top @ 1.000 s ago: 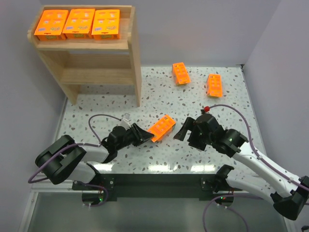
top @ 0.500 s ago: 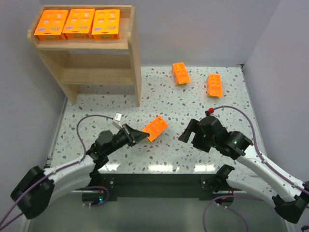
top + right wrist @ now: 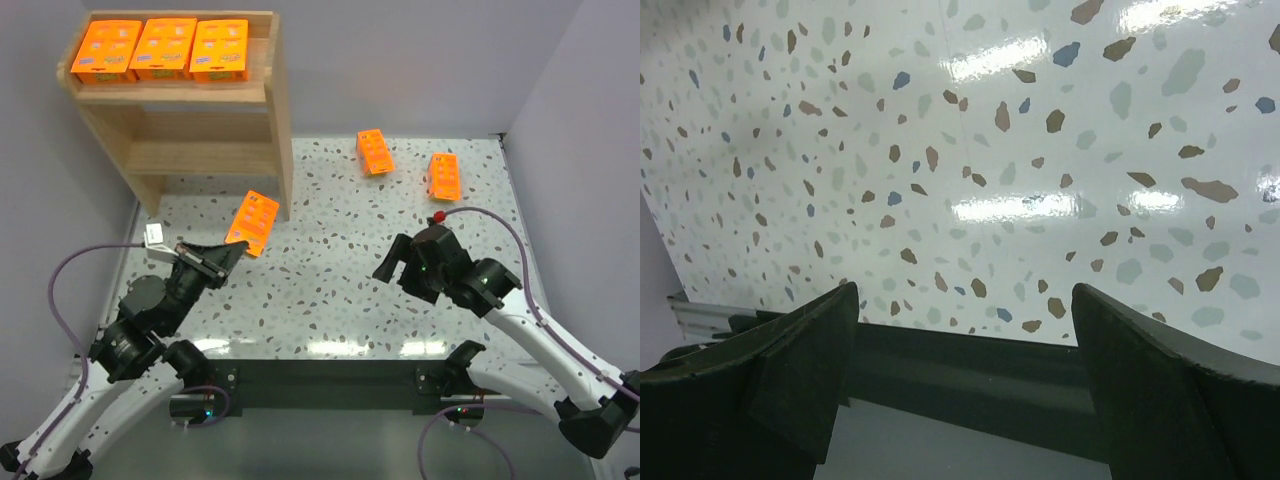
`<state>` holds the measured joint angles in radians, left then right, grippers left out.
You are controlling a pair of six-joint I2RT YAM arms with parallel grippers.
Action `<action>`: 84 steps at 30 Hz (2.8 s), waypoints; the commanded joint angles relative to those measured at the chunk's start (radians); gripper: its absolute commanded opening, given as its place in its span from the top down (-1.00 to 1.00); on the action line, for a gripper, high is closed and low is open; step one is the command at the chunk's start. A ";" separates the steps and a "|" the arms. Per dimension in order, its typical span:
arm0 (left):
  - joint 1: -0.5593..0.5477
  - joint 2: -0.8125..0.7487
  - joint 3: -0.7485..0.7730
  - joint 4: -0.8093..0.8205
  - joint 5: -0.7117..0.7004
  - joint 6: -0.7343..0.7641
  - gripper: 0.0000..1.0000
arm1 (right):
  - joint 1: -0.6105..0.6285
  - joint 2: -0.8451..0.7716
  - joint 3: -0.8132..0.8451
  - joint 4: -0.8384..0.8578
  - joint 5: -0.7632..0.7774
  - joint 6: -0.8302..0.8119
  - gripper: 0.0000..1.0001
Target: Place and organize the cleaning sponges onto the shelf
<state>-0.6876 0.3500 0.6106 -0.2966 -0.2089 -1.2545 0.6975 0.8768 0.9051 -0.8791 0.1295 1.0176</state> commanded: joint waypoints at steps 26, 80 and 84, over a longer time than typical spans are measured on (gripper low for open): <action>0.638 0.648 0.198 0.824 0.459 -0.051 1.00 | -0.141 0.091 0.080 0.106 -0.183 -0.205 -0.80; 0.458 0.963 0.043 1.142 0.229 -0.352 -0.19 | -0.190 0.160 0.153 0.095 -0.133 -0.269 -0.97; 0.458 0.868 0.028 1.088 0.230 -0.310 -0.47 | -0.216 0.230 0.250 0.042 -0.046 -0.297 -0.98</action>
<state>-0.2279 1.3117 0.6464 0.8139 0.0246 -1.6073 0.5030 1.0698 1.0649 -0.8162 -0.0002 0.7624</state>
